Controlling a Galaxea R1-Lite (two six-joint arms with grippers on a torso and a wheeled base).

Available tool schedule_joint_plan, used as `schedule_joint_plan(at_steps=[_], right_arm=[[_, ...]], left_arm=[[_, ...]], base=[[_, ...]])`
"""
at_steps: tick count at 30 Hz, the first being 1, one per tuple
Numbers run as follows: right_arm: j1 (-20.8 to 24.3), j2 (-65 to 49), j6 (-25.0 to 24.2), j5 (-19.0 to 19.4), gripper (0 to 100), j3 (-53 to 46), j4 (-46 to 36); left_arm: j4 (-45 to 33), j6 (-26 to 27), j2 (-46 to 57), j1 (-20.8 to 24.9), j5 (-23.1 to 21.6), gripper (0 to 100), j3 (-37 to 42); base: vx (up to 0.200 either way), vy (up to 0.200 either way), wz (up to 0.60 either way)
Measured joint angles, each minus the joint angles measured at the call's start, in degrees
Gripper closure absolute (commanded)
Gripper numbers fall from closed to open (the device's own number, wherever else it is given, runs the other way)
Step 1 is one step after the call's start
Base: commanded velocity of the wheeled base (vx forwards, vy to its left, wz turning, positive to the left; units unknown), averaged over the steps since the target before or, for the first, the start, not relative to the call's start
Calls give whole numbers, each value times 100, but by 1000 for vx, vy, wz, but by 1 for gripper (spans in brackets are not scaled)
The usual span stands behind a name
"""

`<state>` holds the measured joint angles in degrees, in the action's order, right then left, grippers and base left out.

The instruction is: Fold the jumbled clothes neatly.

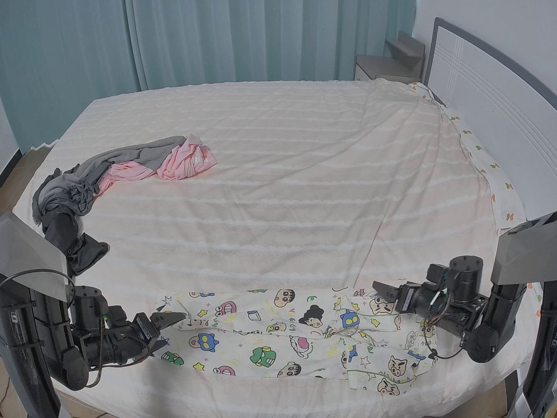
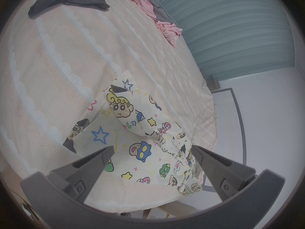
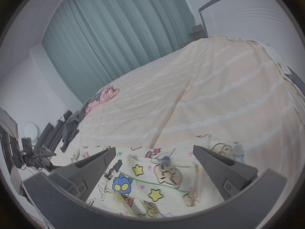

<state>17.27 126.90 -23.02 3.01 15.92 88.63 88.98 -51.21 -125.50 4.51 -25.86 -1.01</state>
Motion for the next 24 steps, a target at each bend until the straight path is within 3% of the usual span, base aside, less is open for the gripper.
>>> schedule_joint_plan(at_steps=[6,24], right_arm=[[-223,134,-27,368,0,-278,33],[-82,619,68,421,0,218,35]], left_arm=[[0,0,0,6,2,0,2],[0,9,-5,6,0,0,2]], base=[[0,0,0],[0,0,0]])
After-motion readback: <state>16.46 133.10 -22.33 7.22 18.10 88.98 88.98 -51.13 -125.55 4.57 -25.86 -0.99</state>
